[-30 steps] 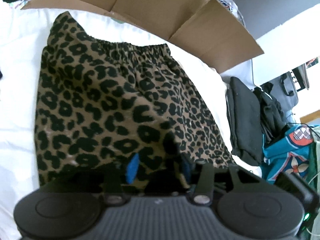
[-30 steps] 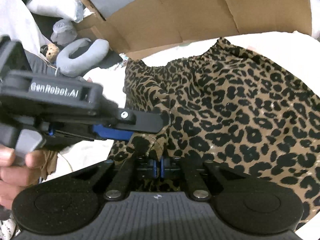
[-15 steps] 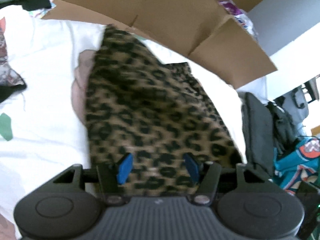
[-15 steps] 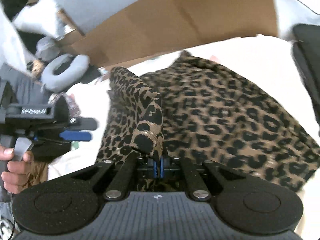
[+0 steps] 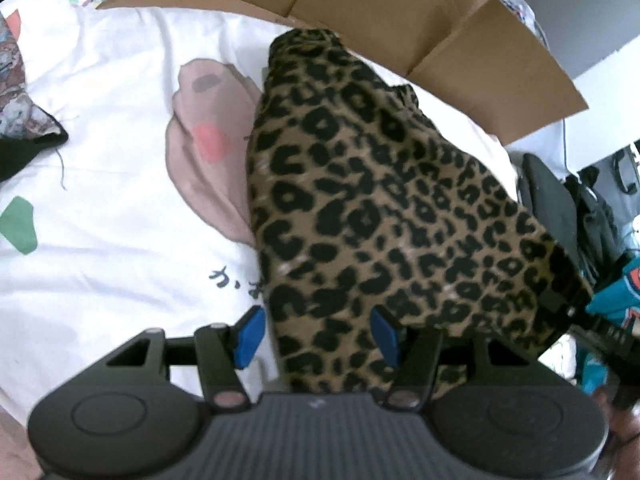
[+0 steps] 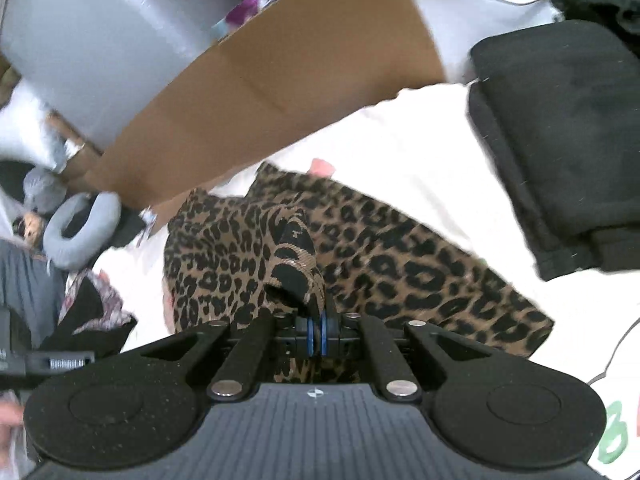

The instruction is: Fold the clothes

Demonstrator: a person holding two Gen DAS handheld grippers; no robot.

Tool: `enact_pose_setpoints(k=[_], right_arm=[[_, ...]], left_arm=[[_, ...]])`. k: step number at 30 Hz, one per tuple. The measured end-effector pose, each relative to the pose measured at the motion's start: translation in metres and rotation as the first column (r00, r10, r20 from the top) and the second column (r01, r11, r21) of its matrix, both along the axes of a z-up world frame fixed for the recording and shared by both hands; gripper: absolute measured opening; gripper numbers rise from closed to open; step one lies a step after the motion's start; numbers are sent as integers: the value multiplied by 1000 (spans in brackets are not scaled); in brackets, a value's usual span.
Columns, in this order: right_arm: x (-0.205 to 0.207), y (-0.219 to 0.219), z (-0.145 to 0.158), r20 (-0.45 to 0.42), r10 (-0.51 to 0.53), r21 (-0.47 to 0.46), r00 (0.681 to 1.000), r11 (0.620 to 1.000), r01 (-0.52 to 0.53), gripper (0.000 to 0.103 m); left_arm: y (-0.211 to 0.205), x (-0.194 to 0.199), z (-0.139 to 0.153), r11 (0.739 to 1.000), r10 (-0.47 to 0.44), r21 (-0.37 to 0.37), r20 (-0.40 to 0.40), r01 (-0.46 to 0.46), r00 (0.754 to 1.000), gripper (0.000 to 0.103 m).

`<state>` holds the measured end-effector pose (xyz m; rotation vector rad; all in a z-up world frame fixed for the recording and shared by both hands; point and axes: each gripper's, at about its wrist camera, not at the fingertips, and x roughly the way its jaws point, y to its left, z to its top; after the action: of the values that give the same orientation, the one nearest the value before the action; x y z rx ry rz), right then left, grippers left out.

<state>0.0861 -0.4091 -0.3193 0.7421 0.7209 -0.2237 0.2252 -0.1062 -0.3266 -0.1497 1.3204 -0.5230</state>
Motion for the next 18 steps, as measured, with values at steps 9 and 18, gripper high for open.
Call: enact_pose_setpoints(k=[9, 18], right_arm=[[-18, -29, -16, -39, -90, 14, 995, 996, 91, 1], [-32, -40, -38, -110, -133, 63, 985, 988, 140, 4]], left_arm=[[2, -4, -8, 1000, -15, 6, -37, 15, 999, 61], [2, -9, -12, 998, -59, 3, -73, 59, 996, 61]])
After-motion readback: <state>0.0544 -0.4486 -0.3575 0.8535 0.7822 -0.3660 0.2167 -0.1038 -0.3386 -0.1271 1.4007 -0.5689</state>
